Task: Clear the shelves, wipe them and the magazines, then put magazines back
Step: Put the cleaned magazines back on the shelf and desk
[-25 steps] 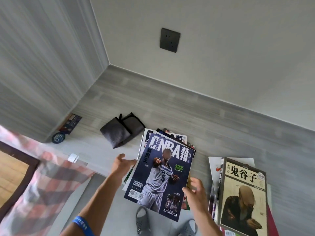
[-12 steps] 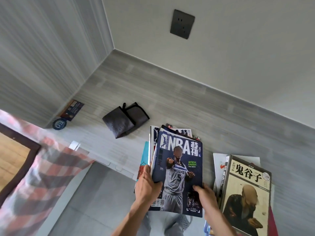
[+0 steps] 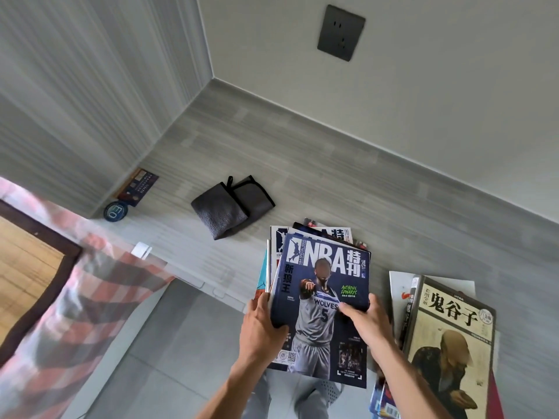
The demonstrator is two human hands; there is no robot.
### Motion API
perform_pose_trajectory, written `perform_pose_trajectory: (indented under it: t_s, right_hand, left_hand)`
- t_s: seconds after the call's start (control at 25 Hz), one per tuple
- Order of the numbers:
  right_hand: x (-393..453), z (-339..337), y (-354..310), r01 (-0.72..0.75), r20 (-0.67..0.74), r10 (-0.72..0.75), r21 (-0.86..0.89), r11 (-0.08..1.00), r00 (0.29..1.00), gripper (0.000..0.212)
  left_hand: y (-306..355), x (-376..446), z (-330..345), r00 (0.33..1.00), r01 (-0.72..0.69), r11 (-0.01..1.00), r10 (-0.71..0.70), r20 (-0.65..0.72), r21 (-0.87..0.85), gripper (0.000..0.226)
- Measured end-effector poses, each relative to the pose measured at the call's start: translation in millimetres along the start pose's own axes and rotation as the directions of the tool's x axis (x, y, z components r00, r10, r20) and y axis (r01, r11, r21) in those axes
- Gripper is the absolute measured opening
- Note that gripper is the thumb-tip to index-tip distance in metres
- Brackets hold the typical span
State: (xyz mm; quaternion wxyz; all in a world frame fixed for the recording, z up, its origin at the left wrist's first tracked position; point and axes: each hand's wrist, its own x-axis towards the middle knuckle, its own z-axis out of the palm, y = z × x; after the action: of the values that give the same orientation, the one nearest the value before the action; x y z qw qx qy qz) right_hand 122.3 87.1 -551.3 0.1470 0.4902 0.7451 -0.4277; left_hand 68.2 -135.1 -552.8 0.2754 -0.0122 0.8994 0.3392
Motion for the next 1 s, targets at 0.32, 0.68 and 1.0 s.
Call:
perform_pose_trajectory:
  t_s: [0.32, 0.68, 1.0]
  right_hand:
    - [-8.7, -6.2, 43.0, -0.068, -0.123, 0.087, 0.146, 0.987, 0.989, 0.041]
    - [-6.0, -6.3, 56.8, -0.055, -0.122, 0.095, 0.3, 0.952, 0.988, 0.036]
    - [-3.0, -10.8, 59.8, -0.087, -0.045, 0.114, 0.398, 0.913, 0.992, 0.03]
  left_hand:
    - [22.7, -12.8, 18.4, 0.996, -0.008, 0.998, 0.013, 0.083, -0.065, 0.026]
    - [7.7, -16.2, 28.8, 0.997, -0.072, 0.993, 0.075, -0.026, 0.092, 0.037]
    - [42.7, -8.9, 11.4, 0.999, -0.002, 0.952, -0.01, -0.038, -0.306, 0.057]
